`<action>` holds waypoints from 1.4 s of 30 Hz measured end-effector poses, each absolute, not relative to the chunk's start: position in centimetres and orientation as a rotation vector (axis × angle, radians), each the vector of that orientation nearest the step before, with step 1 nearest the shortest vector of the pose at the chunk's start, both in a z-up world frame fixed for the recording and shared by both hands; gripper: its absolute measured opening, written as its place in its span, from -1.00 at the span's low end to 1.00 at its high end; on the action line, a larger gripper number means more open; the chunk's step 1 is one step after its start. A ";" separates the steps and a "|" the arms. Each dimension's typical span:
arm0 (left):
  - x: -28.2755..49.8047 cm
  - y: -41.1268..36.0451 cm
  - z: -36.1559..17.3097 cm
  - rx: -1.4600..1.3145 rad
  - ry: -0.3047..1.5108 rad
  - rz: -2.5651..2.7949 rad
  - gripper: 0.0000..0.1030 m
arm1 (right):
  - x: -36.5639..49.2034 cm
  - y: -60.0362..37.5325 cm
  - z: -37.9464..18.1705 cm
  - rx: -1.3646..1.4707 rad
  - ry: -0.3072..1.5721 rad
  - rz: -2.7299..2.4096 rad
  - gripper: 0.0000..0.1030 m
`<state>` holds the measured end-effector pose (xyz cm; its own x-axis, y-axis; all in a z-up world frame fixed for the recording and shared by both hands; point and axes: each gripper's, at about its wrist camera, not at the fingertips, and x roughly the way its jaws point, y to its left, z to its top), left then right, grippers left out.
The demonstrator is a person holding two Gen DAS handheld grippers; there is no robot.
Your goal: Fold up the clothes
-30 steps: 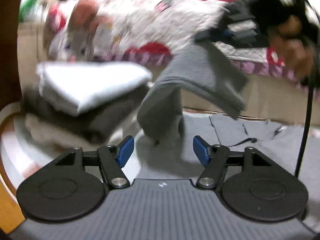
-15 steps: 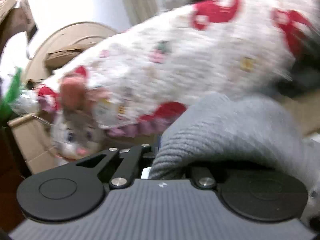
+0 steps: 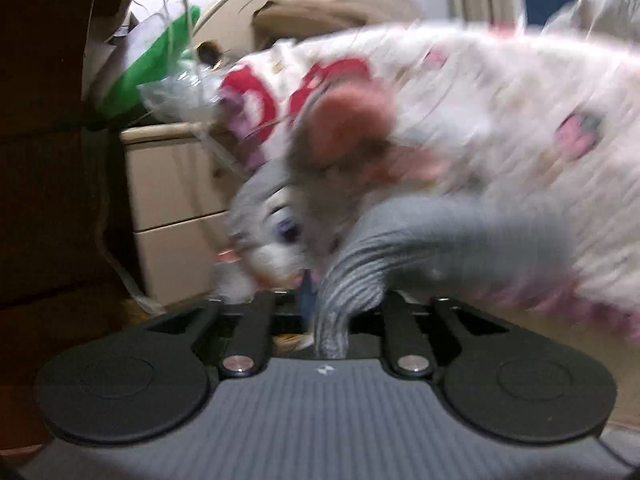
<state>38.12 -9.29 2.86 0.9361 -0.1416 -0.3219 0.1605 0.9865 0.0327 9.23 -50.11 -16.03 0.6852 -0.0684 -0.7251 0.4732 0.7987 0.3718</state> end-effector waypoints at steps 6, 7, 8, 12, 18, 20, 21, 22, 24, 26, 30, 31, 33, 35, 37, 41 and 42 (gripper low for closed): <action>40.0 -5.8 0.6 0.041 0.429 0.147 -0.06 | 0.6 -58.2 -15.4 0.609 0.707 -0.523 -0.60; 39.2 -4.7 0.5 -0.028 0.427 0.150 -0.06 | -0.8 -59.1 -15.1 0.591 0.700 -0.537 -0.48; 38.3 -3.7 0.4 -0.092 0.422 0.147 -0.06 | -2.0 -59.8 -14.9 0.573 0.695 -0.546 -0.41; 32.0 -5.6 0.6 -0.071 0.316 0.011 -0.05 | -5.7 -61.7 -14.8 0.550 0.687 -0.579 -0.32; 25.4 -17.0 -1.3 0.057 0.417 -0.496 0.28 | -5.7 -62.6 -16.1 0.653 0.664 -0.527 -0.16; 24.8 -21.0 -3.4 0.054 0.548 -0.651 0.28 | -4.6 -62.5 -16.7 0.754 0.647 -0.460 -0.01; 24.5 -23.1 -4.6 0.061 0.597 -0.706 0.28 | -4.0 -62.5 -17.1 0.818 0.642 -0.422 0.00; 23.9 -25.0 -5.7 0.088 0.626 -0.749 0.28 | -3.5 -62.5 -17.7 0.883 0.640 -0.400 0.05; 22.1 -28.5 -8.0 0.174 0.630 -0.813 0.28 | -2.4 -62.4 -18.9 0.987 0.645 -0.384 0.13; 19.9 -31.2 -9.9 0.239 0.598 -0.892 0.28 | -1.3 -62.1 -20.0 1.028 0.680 -0.413 0.13; 18.1 -36.0 -12.4 0.305 0.569 -1.087 0.28 | 0.4 -61.6 -20.7 0.998 0.705 -0.425 0.08; 18.0 -37.2 -12.9 0.314 0.576 -1.127 0.28 | 0.7 -61.7 -20.6 0.997 0.697 -0.407 -0.15; 18.9 -39.9 -14.1 0.317 0.621 -1.144 0.28 | 1.3 -61.9 -20.3 0.966 0.680 -0.354 -0.82; 20.1 -42.3 -15.3 0.310 0.679 -1.154 0.28 | 1.7 -61.8 -19.8 0.896 0.669 -0.325 -0.83; 21.4 -44.0 -16.7 0.293 0.752 -1.156 0.28 | 1.1 -61.6 -18.8 0.857 0.605 -0.279 -0.83; 23.4 -44.4 -18.5 0.098 0.937 -1.239 0.31 | -0.6 -61.8 -16.5 0.825 0.515 -0.229 -0.83; 24.0 -44.0 -18.8 0.009 1.000 -1.266 0.35 | -0.8 -61.7 -15.9 0.805 0.518 -0.226 -0.83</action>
<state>23.98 -43.97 -18.79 -0.0426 -0.7803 -0.6239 0.7879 0.3577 -0.5012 -0.83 -61.71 -15.90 0.8527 0.0006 -0.5224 0.3837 0.6778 0.6271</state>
